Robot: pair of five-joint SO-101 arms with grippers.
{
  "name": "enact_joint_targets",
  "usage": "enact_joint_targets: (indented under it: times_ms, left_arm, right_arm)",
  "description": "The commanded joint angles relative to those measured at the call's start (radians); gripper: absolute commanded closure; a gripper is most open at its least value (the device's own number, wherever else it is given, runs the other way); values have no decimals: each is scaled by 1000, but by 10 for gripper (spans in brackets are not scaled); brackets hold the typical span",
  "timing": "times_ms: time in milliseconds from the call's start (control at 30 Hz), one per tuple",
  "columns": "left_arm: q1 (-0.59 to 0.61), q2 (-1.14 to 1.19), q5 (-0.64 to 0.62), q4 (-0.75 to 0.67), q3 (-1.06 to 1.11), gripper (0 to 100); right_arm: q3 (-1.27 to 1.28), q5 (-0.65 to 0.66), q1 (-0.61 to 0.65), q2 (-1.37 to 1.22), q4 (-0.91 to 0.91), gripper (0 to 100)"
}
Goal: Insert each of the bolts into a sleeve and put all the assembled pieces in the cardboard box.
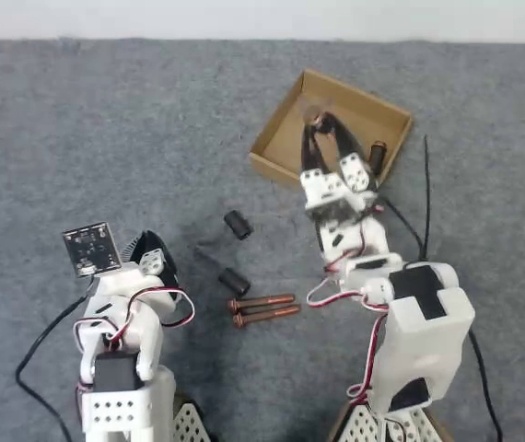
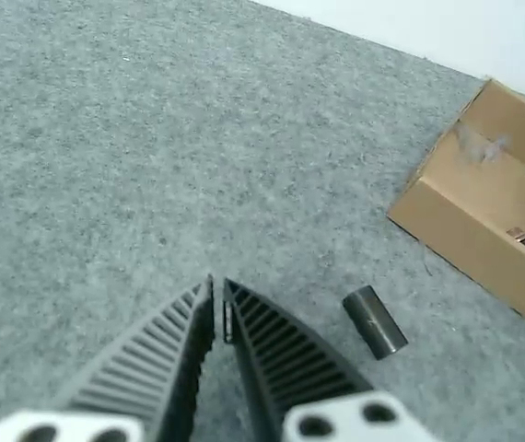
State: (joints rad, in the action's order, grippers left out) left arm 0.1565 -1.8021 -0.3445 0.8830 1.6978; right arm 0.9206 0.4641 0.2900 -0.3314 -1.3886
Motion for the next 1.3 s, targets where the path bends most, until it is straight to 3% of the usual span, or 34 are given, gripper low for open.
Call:
enact_joint_targets:
  times_ms: [0, 167, 667, 933, 1100, 1267]
  left_arm:
    - [0, -5, 43, 5, -12, 989]
    - [0, -5, 97, 5, -12, 989]
    - [0, -3, 98, 5, -12, 989]
    - [0, -3, 98, 5, -12, 989]
    - [0, -3, 98, 5, -12, 989]
    - [0, -3, 98, 5, -12, 989]
  right_arm:
    - [-161, 9, -39, 67, 131, 991]
    - [-269, -2, -41, 68, 367, 991]
    - [-549, -15, -61, 67, 1165, 991]
    - [-772, -307, -114, 56, 1557, 992]
    - [-930, -387, -139, 54, 1873, 992]
    - [-1023, -417, -142, -7, 2046, 992]
